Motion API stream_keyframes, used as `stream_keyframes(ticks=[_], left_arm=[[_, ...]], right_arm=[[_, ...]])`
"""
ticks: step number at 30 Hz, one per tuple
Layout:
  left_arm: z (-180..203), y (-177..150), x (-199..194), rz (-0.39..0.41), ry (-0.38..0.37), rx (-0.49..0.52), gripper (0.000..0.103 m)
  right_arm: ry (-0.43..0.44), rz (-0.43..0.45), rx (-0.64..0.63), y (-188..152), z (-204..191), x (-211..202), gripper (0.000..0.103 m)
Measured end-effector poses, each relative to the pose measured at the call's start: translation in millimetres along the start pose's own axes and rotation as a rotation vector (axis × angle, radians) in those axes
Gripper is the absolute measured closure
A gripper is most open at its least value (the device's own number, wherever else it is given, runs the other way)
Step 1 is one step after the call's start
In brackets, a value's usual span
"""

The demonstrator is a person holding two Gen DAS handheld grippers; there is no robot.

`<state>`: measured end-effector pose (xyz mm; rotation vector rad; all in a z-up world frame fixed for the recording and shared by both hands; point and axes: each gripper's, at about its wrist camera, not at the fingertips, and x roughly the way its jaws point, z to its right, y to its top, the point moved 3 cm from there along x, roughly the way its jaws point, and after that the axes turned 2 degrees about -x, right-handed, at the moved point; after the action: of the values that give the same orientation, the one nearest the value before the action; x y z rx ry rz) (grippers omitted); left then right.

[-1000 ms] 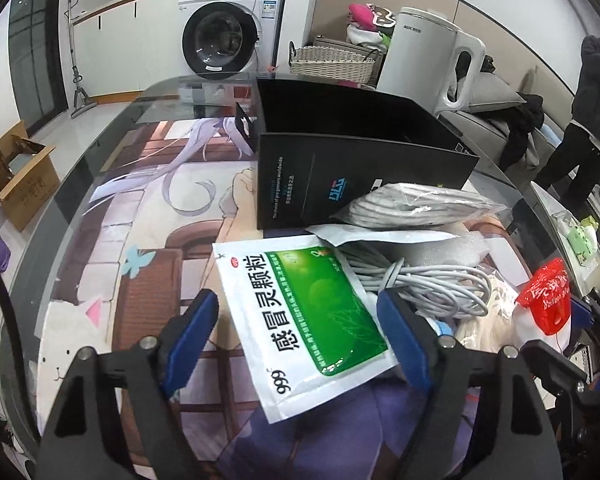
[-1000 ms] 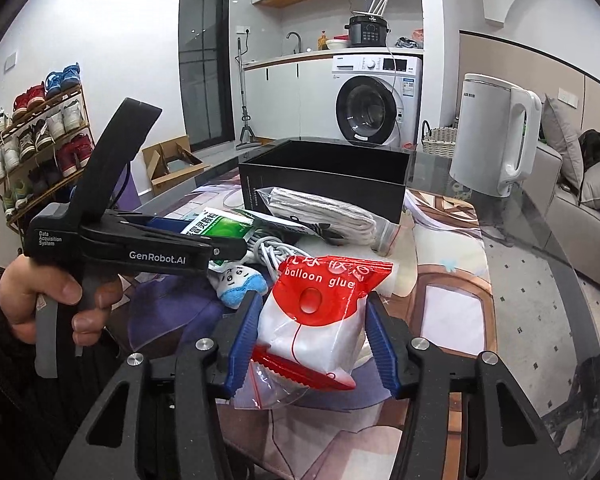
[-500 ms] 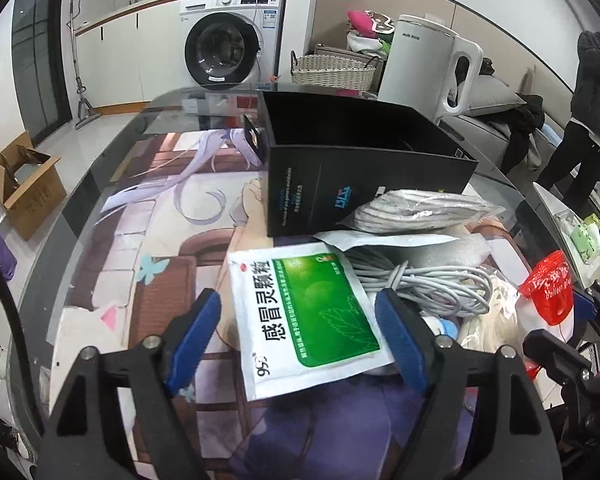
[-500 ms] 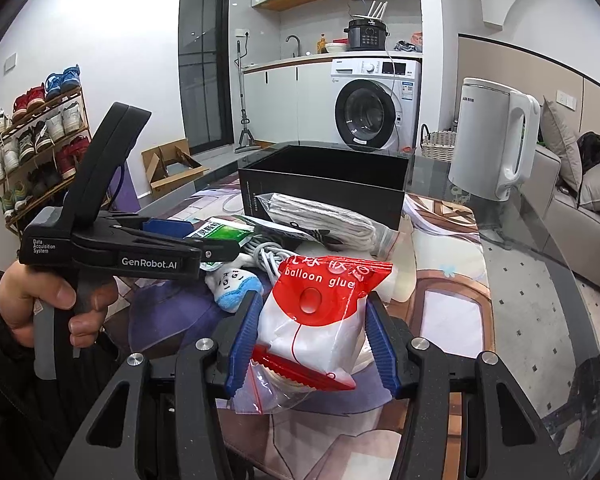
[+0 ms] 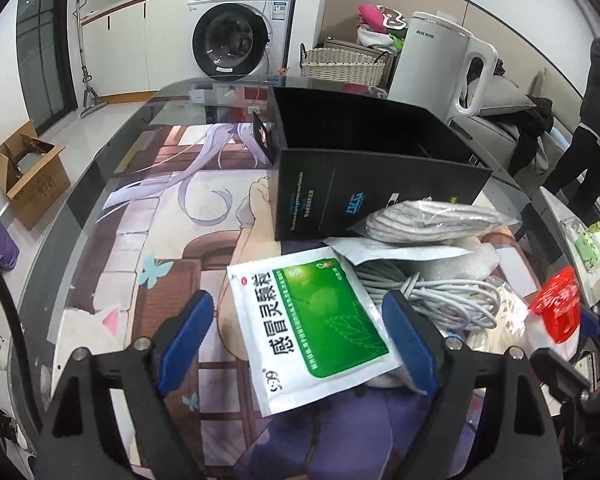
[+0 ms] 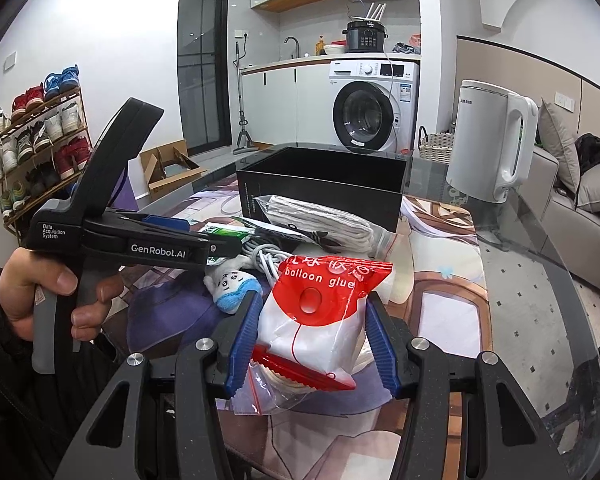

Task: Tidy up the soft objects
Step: 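Grasp the green medicine sachet with the left gripper while the right gripper grasps the red-labelled bag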

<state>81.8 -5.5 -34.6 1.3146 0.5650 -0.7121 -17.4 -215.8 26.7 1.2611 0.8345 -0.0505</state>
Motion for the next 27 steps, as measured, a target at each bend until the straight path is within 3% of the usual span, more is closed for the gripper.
stream_keyframes(ticks=[4,8,11,13,17,21,27], left_arm=[[-0.5,1.9,1.4,0.011,-0.002,-0.001,0.003],[-5.5,-0.9,11.1,-0.026,0.022,-0.014,0.002],[-9.6,-2.5,11.3,-0.03,-0.004,-0.035,0.003],[-9.8,-3.8,10.4,-0.03,-0.024,-0.039,0.008],[-5.8,-5.8,8.6,-0.035,-0.088,-0.033,0.031],[1.5,-8.2,-0.1,-0.004,-0.086,0.022,0.047],[-3.1,-10.2,-9.8,0.017,-0.08,0.027,0.056]], right_arm=[[-0.003,0.0,0.001,0.6,0.6,0.5,0.051],[0.0,0.002,0.0,-0.1,0.3,0.4,0.051],[-0.002,0.0,0.0,0.0,0.0,0.6,0.051],[0.0,0.001,0.0,0.3,0.2,0.6,0.051],[-0.002,0.005,0.001,0.6,1.1,1.2,0.051],[-0.005,0.01,0.001,1.1,1.3,0.5,0.051],[-0.014,0.033,0.005,2.4,2.9,-3.4,0.051]])
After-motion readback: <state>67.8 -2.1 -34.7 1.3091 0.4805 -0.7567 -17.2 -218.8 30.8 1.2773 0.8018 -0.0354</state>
